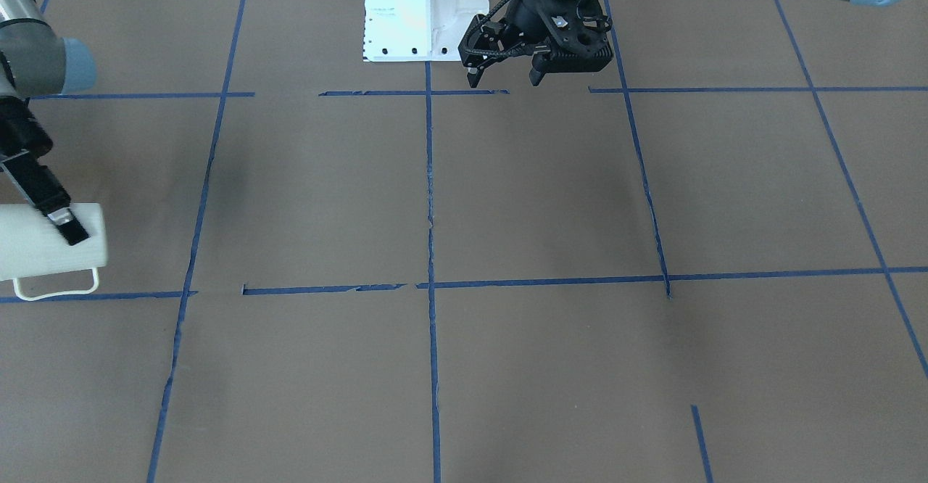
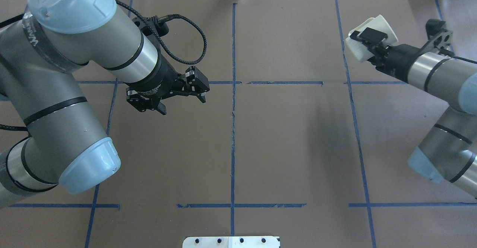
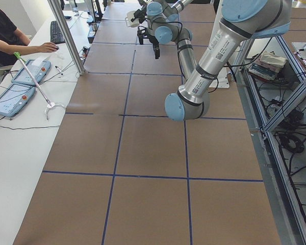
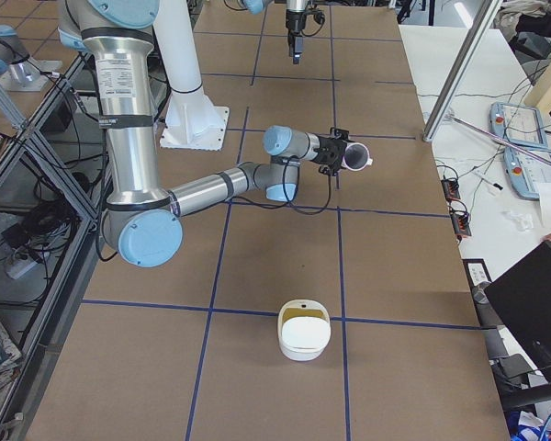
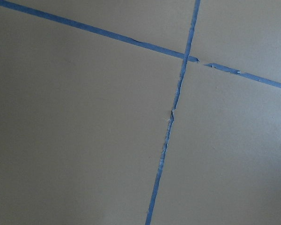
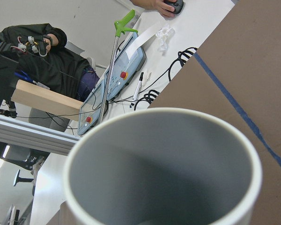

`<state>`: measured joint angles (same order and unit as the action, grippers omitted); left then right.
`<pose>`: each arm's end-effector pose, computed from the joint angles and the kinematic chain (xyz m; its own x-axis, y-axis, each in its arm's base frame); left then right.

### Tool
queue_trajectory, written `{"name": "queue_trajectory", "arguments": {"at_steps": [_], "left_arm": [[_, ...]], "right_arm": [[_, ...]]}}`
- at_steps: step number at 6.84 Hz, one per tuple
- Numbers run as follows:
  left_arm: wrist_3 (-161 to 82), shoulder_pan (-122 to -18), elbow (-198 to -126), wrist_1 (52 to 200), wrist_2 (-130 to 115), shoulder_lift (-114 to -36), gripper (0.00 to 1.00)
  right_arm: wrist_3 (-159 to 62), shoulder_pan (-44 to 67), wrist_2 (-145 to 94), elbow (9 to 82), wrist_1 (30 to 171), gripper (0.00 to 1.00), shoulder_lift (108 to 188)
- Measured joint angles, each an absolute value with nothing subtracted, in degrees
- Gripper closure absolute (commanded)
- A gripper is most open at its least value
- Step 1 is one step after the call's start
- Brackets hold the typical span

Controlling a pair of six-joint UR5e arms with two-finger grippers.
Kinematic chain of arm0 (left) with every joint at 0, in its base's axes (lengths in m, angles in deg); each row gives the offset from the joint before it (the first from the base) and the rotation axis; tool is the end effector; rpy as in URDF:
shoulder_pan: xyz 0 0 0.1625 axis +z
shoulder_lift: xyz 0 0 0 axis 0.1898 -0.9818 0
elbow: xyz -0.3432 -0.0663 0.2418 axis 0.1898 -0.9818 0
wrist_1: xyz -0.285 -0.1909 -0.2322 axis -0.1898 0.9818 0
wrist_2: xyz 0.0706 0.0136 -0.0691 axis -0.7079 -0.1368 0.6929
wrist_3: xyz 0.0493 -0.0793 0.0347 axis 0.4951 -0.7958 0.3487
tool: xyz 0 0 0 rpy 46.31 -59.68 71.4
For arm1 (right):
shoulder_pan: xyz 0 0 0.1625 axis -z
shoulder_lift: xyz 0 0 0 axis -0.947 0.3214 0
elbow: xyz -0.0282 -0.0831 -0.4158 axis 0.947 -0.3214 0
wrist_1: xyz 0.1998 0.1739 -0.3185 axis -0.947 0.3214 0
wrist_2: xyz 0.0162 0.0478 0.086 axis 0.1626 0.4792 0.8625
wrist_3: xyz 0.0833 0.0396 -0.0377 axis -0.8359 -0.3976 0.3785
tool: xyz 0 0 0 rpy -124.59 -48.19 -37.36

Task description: Left arm hands cup to right arm to dump lemon

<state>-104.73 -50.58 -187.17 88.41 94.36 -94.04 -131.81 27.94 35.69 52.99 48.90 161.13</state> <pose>0.3798 -0.4169 0.1084 0.4849 -0.2129 -0.8483 0.1111 0.9771 -0.1817 -0.2919 -0.4725 0.3799 -0.0313 0.1950 0.9803 -0.7617 0.6304 -0.1497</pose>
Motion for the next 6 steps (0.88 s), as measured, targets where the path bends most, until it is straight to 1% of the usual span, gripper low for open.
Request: {"name": "queue_trajectory", "arguments": {"at_steps": [3,6], "left_arm": [[-104.8,-50.8,-187.0,88.4,94.4,-94.3,0.00],[-104.9,-50.8,-186.2,88.5,93.6,-95.1,0.00]], "right_arm": [[-124.4,44.1,12.7,54.8,71.6,1.00,149.3],[-115.1,55.3,-2.1,54.1,84.0,1.00,143.3]]}}
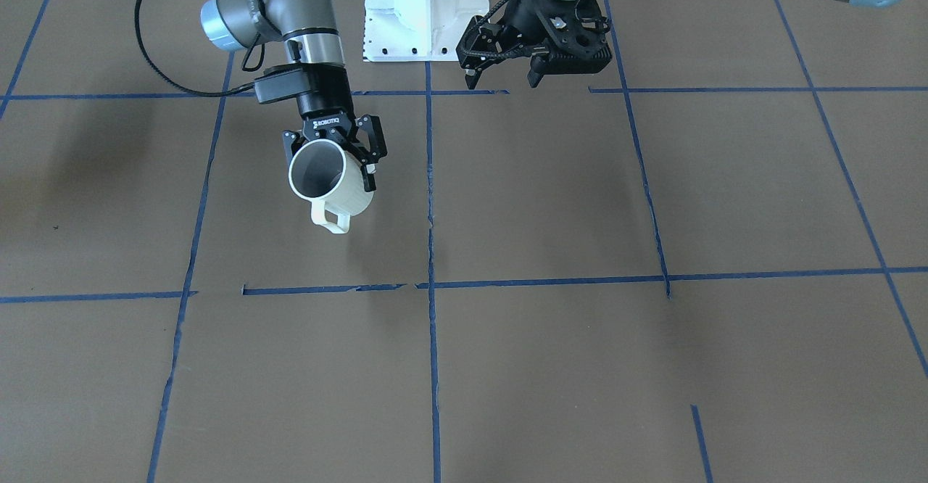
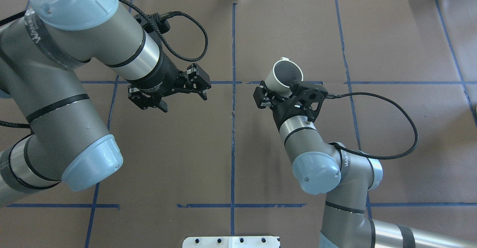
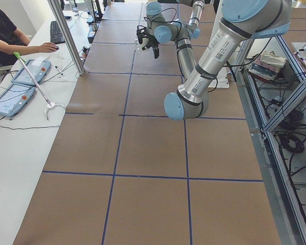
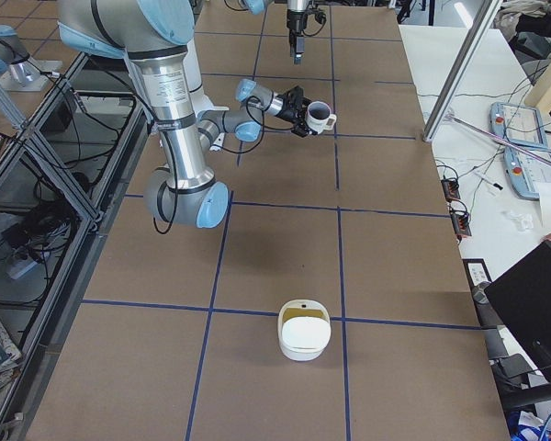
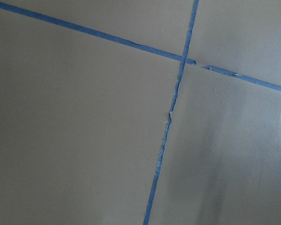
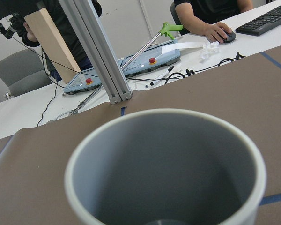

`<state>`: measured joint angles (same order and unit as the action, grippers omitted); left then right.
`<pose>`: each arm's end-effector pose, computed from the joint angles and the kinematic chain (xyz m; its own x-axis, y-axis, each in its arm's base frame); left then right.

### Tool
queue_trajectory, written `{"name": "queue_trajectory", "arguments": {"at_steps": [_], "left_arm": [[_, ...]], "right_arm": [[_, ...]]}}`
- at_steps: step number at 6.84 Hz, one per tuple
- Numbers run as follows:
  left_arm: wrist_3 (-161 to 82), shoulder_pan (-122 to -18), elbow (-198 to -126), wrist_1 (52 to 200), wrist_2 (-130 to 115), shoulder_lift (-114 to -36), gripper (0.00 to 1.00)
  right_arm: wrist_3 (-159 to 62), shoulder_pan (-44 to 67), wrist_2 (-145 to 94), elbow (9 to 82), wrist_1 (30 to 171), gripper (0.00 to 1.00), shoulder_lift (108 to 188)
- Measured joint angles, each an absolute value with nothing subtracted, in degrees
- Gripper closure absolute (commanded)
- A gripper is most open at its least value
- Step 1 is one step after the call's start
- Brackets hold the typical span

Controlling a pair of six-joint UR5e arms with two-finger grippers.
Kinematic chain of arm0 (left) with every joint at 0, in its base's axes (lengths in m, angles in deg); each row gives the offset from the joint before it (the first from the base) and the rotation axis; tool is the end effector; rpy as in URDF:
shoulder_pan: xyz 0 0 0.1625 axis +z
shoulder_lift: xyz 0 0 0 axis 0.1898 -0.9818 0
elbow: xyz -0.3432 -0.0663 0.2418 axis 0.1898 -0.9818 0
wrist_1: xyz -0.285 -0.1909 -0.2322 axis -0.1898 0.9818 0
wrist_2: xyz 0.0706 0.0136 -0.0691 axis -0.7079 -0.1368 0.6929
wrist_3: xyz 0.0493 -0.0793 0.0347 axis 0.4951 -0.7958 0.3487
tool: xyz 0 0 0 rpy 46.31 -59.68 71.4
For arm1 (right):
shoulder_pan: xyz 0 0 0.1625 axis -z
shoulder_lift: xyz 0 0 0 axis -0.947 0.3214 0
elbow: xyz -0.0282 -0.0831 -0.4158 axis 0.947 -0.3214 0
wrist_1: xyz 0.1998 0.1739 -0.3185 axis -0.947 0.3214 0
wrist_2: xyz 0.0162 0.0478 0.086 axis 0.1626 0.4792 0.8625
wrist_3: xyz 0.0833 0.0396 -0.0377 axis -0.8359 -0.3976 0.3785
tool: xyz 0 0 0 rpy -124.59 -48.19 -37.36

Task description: Left arm hands cup to right arm to dump lemon

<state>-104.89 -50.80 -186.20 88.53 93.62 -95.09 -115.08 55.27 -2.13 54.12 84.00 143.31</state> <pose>0.3821 -0.4230 0.1032 0.4834 -0.2156 -0.8484 0.1267 0.9762 -0.1759 -0.5204 -0.3594 0.2524 0.4840 0.0434 0.8740 -0.7526 0.5302 0.3904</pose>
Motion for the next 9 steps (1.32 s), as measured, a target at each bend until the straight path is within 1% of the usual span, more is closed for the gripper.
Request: {"name": "queue_trajectory", "arguments": {"at_steps": [2,5,7,9], "left_arm": [[-105.1,-50.8,-183.8,88.5,92.2,-97.3,0.00],[-105.7,-50.8,-182.6,88.6,91.9,-98.4,0.00],[-106.8,-50.7,-178.5,88.3,91.9,-101.9,0.00],[-108.1,-50.6,-176.1,87.5,91.9,-104.1,0.06]], "right_arm": [[-109.6,58.6,-5.1,53.6,86.5,1.00,140.8],[-101.2,61.3,-6.3,53.0,86.5,1.00,138.2],[-95.1,62.1,-7.3,51.3,86.8,0.99,135.9],[-93.0,62.7,-9.0,49.5,86.9,0.99,134.6]]}}
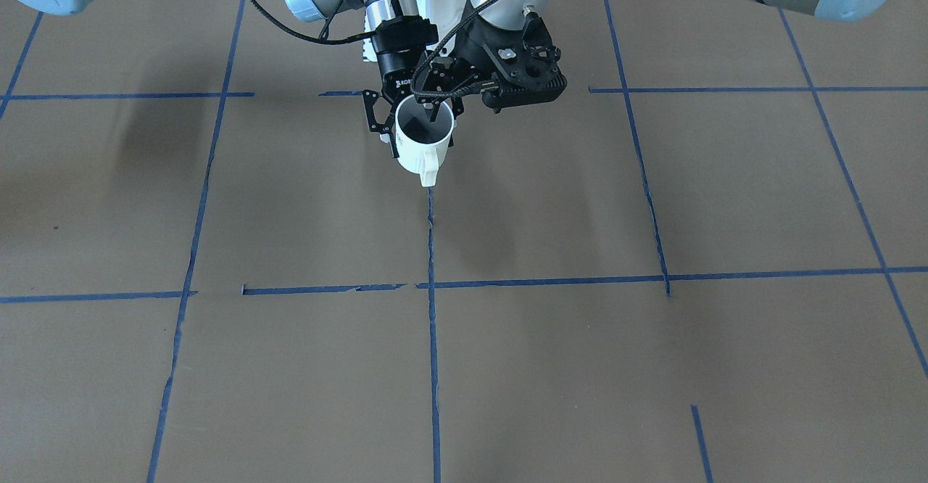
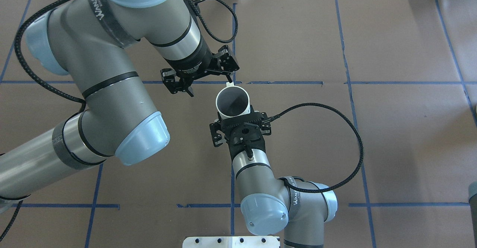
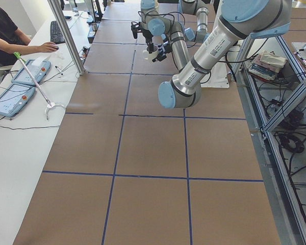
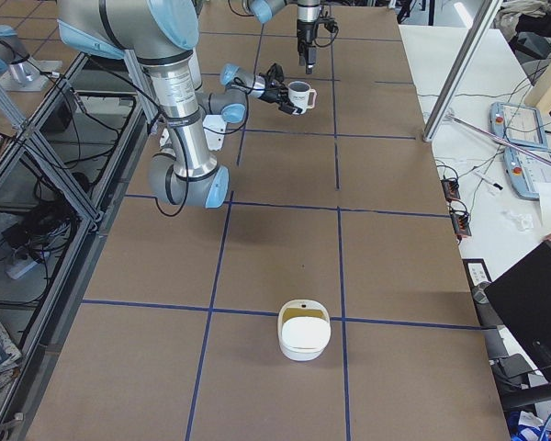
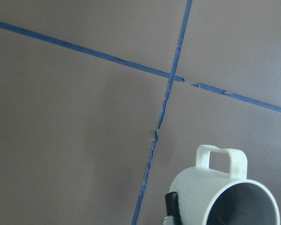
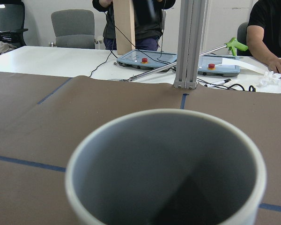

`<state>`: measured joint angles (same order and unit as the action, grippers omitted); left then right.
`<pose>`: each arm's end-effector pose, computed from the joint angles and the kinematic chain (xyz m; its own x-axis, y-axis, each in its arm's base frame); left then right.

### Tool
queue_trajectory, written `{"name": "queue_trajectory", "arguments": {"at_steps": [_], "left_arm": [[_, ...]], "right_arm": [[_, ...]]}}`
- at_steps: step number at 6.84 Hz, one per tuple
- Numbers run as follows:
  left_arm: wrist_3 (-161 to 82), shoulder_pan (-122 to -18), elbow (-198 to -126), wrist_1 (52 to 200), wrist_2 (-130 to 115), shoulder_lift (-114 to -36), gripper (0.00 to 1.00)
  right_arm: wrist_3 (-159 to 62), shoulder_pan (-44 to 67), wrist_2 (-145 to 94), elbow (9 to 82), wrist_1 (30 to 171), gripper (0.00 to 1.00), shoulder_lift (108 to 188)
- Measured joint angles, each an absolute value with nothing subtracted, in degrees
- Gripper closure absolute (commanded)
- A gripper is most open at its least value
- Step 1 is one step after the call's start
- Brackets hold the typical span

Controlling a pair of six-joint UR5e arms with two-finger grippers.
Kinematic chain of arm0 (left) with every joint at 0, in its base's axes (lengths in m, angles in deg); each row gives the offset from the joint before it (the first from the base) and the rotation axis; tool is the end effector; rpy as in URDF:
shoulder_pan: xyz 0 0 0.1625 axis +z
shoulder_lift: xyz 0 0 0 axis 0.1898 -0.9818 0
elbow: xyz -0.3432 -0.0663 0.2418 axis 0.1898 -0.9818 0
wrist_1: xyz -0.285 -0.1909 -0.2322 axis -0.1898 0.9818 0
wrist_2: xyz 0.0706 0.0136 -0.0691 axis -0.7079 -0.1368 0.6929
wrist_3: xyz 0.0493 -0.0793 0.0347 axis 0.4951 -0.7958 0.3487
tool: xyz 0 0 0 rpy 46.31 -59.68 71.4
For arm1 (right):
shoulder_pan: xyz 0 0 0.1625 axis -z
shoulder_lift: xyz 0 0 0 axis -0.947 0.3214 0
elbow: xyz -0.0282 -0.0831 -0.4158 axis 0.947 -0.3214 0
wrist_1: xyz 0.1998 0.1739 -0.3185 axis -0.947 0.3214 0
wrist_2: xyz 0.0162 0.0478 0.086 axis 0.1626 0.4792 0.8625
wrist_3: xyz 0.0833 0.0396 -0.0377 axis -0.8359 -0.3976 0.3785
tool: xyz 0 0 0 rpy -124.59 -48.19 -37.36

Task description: Left arm hands cup to right arm to dump lemon

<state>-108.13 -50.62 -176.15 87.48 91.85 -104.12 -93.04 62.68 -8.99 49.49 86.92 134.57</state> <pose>0.4253 -0.4599 0.0651 0.5024 -0.2881 -0.8152 0.1833 0.9569 -0.2252 -0.5904 -0.3017 0.1934 0.7207 -0.2058 0.6620 -0.5138 0.4825 0.7094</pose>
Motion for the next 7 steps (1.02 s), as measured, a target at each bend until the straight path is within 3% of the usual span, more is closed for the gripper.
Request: {"name": "queue_trajectory", "arguments": {"at_steps": [2,4,7], "left_arm": [[-108.3,-50.3,-175.2,86.6,91.8,-104.1,0.09],[-108.3,-48.5,-174.6,86.3,91.6,-104.1,0.26],[-108.3,-47.6,-174.7,86.3,90.9,-103.5,0.36]], "right_arm": [[-91.3,62.9,-10.0,49.0,86.8,0.99,134.3],[-87.9,62.9,-10.3,49.1,86.5,0.99,133.8],[-87.0,62.8,-10.3,49.2,86.2,0.99,133.1]]}}
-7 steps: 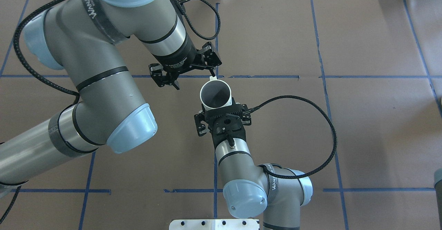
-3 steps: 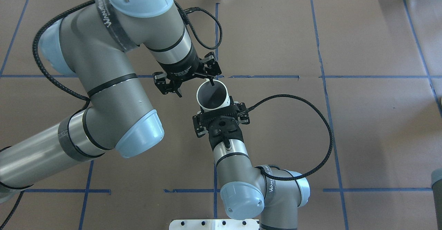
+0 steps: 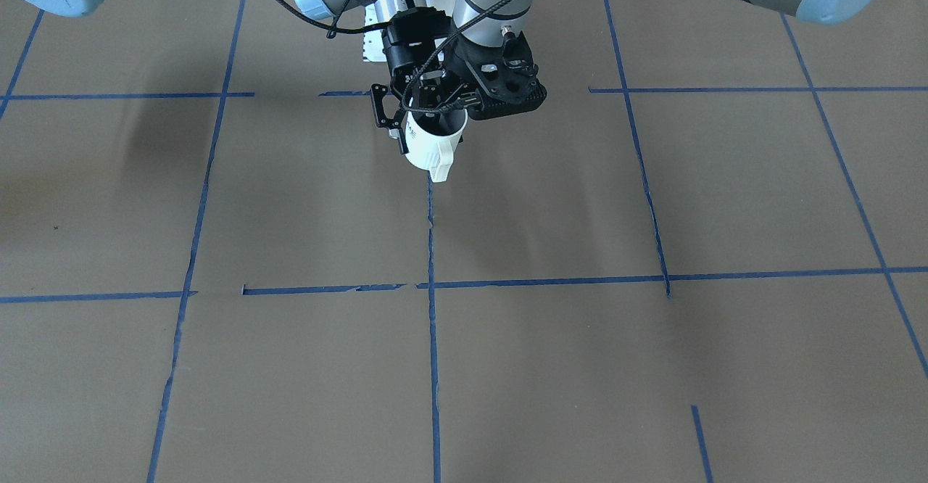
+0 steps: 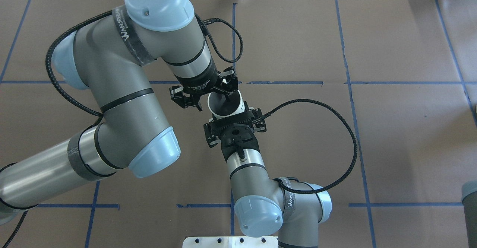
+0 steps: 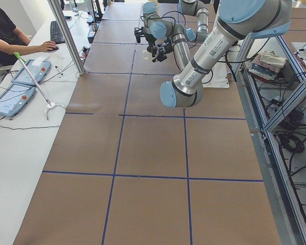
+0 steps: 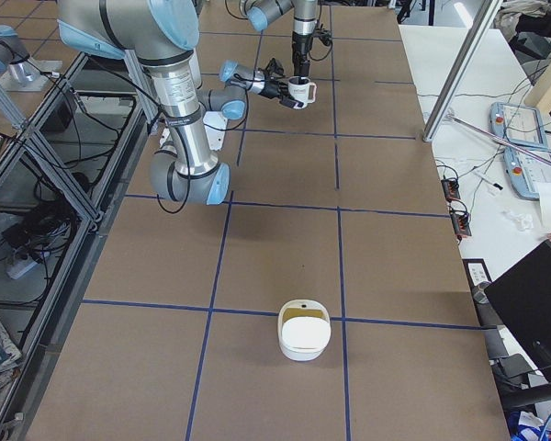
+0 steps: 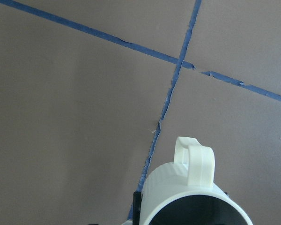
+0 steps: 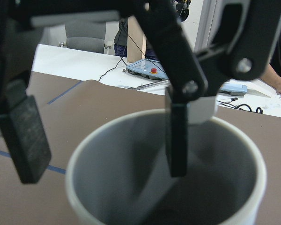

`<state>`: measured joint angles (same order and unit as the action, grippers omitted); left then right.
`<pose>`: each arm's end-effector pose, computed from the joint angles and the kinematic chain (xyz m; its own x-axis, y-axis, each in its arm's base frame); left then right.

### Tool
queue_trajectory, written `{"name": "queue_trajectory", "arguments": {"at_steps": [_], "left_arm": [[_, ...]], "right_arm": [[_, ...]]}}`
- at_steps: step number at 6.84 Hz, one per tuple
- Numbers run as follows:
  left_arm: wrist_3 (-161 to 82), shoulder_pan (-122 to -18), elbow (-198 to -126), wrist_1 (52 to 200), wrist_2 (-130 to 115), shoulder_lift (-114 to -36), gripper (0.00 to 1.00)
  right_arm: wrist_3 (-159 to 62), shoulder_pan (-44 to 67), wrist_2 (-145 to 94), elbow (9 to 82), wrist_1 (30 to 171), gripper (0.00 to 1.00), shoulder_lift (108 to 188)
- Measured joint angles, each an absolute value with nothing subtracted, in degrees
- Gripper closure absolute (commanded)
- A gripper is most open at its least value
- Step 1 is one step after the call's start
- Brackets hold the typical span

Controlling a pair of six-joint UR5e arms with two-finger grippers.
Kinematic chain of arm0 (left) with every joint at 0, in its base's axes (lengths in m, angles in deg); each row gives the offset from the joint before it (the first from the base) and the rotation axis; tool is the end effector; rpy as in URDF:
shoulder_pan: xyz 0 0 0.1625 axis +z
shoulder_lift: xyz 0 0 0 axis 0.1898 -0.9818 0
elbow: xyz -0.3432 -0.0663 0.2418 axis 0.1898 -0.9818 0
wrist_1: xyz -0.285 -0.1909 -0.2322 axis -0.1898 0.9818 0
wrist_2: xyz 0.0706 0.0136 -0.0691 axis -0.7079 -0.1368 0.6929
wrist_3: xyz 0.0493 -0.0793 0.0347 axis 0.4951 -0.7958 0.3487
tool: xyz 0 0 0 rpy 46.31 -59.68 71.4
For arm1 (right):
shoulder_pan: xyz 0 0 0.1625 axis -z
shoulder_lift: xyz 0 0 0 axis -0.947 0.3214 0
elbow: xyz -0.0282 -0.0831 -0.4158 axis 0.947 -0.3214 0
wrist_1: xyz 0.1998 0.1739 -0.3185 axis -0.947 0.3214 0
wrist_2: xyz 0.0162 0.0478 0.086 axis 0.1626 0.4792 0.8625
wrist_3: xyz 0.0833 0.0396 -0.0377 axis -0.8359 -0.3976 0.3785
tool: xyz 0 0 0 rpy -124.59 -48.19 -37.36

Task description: Left arm hands cup to right arm to dump lemon

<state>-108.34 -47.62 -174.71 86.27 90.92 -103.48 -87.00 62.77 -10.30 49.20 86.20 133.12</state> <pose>0.4570 -0.4449 0.0831 0.5545 -0.2923 -0.7792 0.1592 0.9563 -0.2454 -0.5904 -0.3021 0.1776 0.7572 -0.2482 0.6042 -0.4680 0.4391 0.7669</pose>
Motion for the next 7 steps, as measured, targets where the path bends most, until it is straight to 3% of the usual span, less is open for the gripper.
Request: {"name": "queue_trajectory", "arguments": {"at_steps": [2,3,6,7], "left_arm": [[-108.3,-47.6,-175.6,86.3,90.9,-102.5,0.38],[-108.3,-47.6,-175.8,86.3,90.9,-102.4,0.47],[-108.3,-47.6,-175.8,86.2,90.9,-102.4,0.98],[-108.4,-47.6,-175.8,86.2,90.9,-102.4,1.00]], "right_arm": [[-87.0,62.6,-10.3,49.3,86.1,0.99,133.1],[-87.0,62.6,-10.3,49.3,86.0,0.99,133.1],[-87.3,62.6,-10.3,49.4,86.0,0.97,133.0],[-87.2,62.6,-10.3,49.4,86.0,0.87,133.0]]}}
